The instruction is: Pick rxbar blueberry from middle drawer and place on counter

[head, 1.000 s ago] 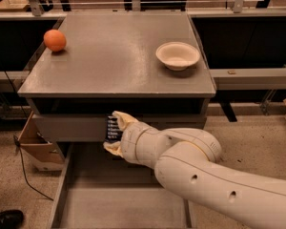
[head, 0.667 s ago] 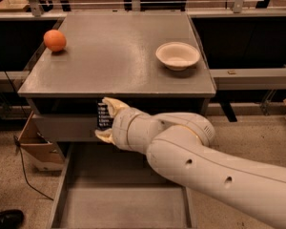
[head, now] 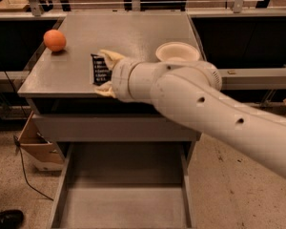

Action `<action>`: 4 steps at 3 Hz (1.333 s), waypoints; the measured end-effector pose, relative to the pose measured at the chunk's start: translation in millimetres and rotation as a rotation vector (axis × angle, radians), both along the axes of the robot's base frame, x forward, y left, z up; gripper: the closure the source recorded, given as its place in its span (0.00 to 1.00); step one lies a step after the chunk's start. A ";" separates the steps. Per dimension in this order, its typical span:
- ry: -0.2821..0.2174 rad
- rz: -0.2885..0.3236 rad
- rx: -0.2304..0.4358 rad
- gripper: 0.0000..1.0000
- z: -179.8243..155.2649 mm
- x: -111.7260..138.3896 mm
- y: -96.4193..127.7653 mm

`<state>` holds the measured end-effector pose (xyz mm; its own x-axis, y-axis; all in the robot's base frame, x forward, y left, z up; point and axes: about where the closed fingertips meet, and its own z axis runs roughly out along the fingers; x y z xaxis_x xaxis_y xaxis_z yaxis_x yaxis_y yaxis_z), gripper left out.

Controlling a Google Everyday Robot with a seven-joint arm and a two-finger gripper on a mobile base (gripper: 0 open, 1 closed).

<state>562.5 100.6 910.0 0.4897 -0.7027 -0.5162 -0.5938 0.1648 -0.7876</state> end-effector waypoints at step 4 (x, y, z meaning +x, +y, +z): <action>0.115 0.114 0.010 0.73 -67.6 92.0 40.1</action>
Offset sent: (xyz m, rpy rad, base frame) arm 0.0917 0.0358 -0.0297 0.0201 0.0654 0.1309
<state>654.5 140.6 842.4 0.5028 -0.6406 -0.5803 -0.6953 0.0991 -0.7118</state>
